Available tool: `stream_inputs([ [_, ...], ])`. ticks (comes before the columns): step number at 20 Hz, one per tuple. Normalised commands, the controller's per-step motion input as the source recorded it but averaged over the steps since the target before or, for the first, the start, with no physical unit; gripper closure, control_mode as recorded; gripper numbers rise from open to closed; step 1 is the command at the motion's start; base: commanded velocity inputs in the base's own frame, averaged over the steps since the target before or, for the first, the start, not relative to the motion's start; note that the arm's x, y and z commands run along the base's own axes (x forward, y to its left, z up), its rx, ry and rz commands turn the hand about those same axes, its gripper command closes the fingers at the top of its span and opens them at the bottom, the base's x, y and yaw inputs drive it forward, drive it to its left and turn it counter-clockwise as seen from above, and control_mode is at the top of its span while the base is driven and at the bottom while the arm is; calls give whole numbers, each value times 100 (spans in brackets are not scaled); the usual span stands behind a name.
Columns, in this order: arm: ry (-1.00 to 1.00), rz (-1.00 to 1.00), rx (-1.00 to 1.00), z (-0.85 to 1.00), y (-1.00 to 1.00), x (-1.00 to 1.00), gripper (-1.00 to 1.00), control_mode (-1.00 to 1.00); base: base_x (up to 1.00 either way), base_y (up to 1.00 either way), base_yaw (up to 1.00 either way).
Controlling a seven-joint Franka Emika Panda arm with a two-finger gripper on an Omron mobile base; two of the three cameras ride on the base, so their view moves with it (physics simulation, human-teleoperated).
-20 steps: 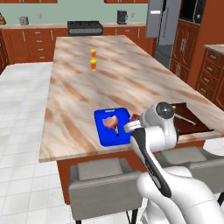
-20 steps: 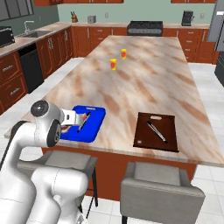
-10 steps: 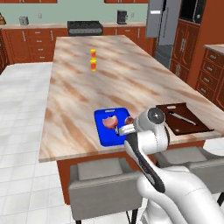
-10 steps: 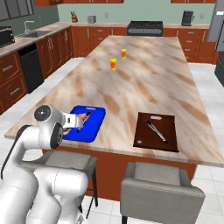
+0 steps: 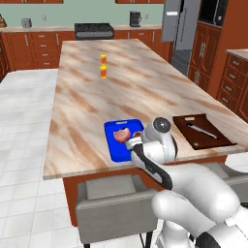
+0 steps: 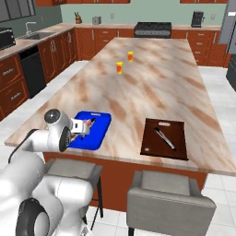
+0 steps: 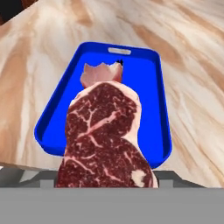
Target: Gather the sweet potatos from the fridge and place them on a tray on the dining counter. Then gather the steaks from the fridge and place them on the other tray.
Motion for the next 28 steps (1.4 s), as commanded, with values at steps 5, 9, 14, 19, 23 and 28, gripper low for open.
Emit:
stream_inputs([
  [5,10,0,0,-20,10,46,100,-100,0,0,0],
  [9,6,0,0,-32,10,37,100,-100,0,0,0],
  [14,4,0,0,-41,9,32,100,-100,0,0,0],
  [19,6,0,0,-37,3,21,100,-100,0,0,0],
  [23,6,0,0,-29,6,20,100,-100,0,0,0],
  [28,3,0,0,-16,7,25,-100,-100,0,0,0],
])
